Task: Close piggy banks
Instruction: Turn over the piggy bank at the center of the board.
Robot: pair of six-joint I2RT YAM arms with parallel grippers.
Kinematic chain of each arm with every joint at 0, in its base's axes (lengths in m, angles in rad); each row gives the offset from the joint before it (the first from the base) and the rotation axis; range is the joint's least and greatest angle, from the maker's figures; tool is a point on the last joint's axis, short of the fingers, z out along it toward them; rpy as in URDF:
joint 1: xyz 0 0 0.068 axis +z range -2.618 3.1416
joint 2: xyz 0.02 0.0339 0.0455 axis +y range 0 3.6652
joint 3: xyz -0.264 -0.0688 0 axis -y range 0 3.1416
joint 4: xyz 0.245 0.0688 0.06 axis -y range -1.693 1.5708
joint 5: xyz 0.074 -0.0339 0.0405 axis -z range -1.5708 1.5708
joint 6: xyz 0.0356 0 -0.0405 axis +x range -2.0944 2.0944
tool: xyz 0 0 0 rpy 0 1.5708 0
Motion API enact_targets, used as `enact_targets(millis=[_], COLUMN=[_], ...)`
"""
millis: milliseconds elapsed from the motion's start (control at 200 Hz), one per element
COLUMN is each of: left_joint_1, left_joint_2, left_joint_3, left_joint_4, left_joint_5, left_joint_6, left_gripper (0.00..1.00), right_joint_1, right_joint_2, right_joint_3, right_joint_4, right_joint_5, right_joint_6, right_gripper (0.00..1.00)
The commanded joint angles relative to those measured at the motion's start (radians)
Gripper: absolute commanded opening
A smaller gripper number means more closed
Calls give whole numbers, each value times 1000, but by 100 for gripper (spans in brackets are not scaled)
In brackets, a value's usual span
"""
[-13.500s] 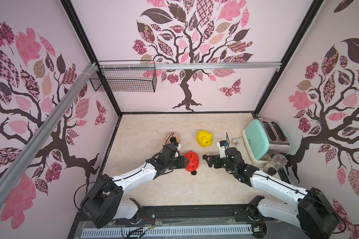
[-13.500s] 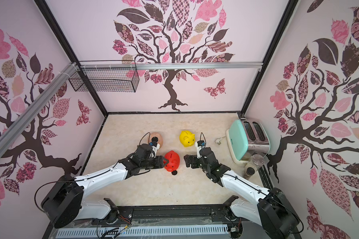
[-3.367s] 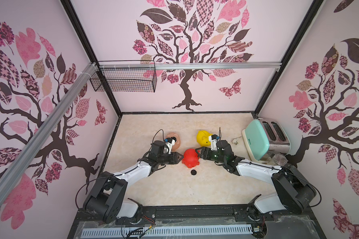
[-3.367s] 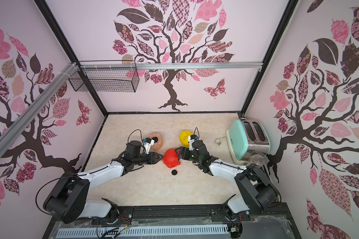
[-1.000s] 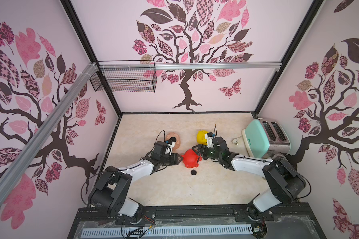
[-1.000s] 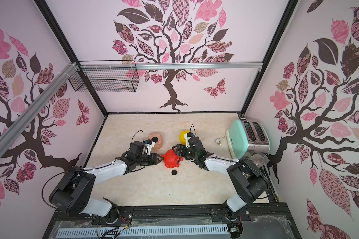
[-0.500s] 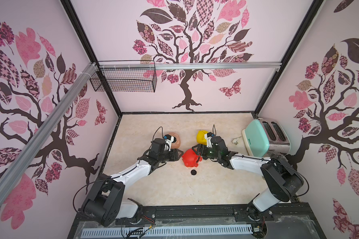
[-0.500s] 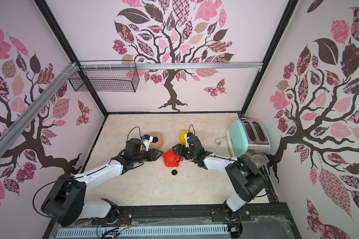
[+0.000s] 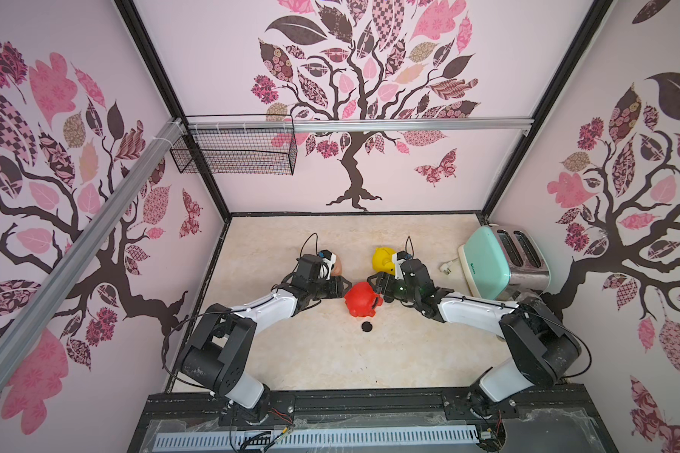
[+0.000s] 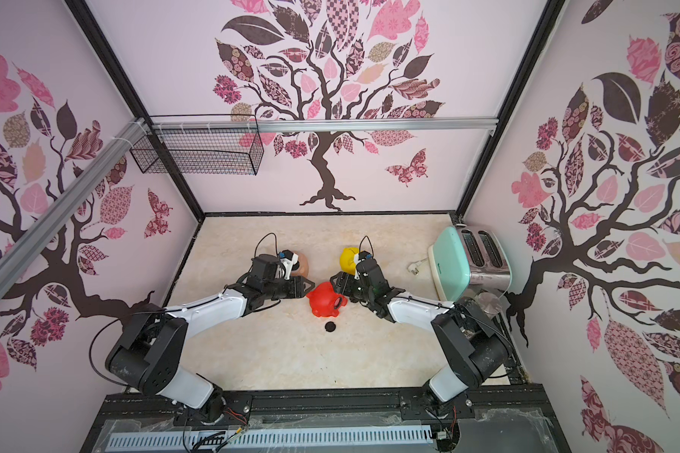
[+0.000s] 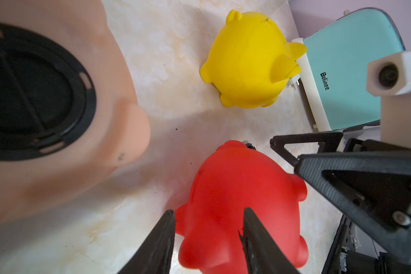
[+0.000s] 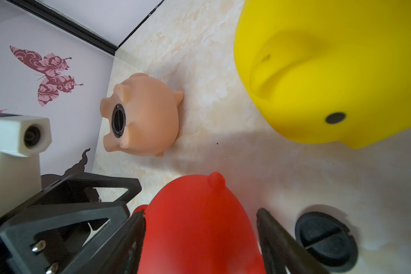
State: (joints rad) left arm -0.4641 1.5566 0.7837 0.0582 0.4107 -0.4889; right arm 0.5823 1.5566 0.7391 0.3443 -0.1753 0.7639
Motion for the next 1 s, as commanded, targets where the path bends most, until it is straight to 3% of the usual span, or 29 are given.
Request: enact_targets(millis=[0,535,995], left_joint_1=[-12,-62,-62], left_joint_2=[-19,-133,-77], left_joint_3=[-33,-139,-110], left_joint_4=[9,7,16], left_joint_5=[18,-13,-37], left_joint_6=[-3,-56,-63], left_gripper=[48,48,50], right_joint_1=[7,7,31], right_joint_2=[-1,43,66], right_joint_3=[9,34,46], right_joint_4=[-1,31,119], right_joint_5=[2,-36,-45], right_joint_6=[18,48,40], right_gripper=[76,77,78])
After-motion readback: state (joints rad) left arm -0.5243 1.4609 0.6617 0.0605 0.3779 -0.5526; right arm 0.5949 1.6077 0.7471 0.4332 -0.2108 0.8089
